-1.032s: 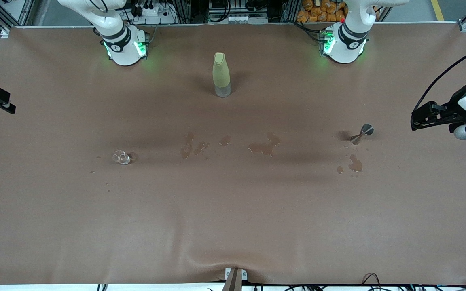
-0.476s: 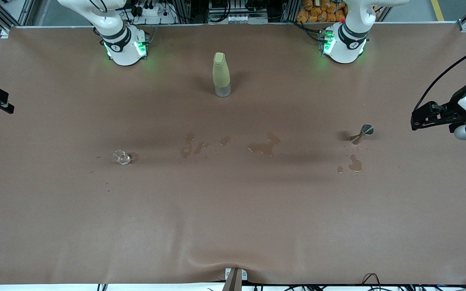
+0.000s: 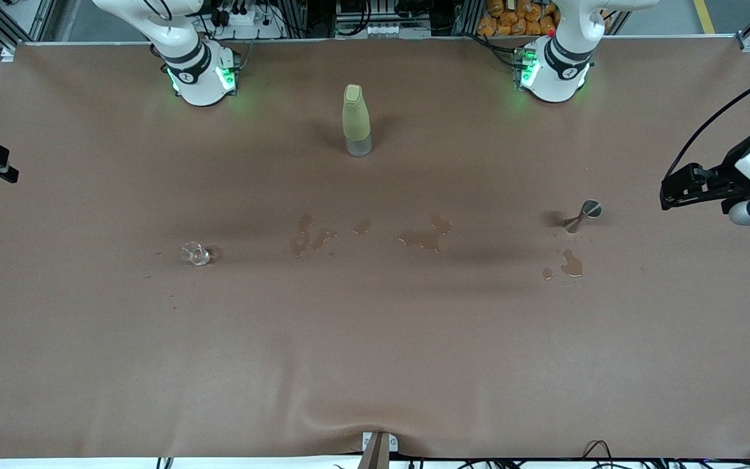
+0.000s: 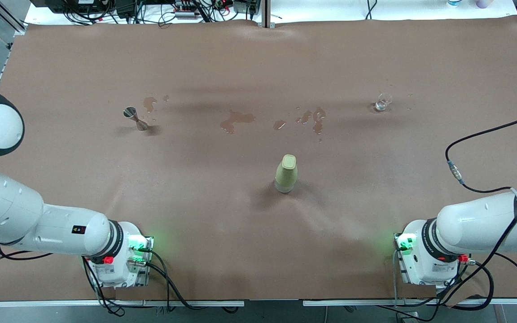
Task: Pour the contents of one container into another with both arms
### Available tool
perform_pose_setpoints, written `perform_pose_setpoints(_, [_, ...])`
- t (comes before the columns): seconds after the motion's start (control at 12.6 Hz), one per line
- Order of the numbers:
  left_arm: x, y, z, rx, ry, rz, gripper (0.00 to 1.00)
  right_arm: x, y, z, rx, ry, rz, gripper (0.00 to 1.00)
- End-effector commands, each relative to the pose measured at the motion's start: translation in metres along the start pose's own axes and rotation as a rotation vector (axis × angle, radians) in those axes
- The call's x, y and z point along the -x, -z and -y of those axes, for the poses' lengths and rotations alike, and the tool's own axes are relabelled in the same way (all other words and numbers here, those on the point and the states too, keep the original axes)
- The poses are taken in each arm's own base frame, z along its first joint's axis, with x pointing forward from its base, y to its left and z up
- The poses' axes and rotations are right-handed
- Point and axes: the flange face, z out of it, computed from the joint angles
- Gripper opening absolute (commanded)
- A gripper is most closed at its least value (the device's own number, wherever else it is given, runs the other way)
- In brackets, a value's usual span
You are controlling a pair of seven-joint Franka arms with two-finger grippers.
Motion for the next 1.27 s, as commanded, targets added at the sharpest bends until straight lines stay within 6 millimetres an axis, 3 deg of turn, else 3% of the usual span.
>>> perform_pose_setpoints(0.0, [0.0031, 0.0040, -0.0001, 0.013, -0.025, -0.008, 1.00, -0.0023, 0.0073, -0.0029, 0.007, -0.017, -0.009, 1.00])
perform_pose_setpoints(1.19, [0.0016, -0.0036, -0.0011, 0.013, -0.067, 0.007, 1.00, -0.0027, 0.0076, -0.0028, 0.007, -0.017, -0.012, 1.00])
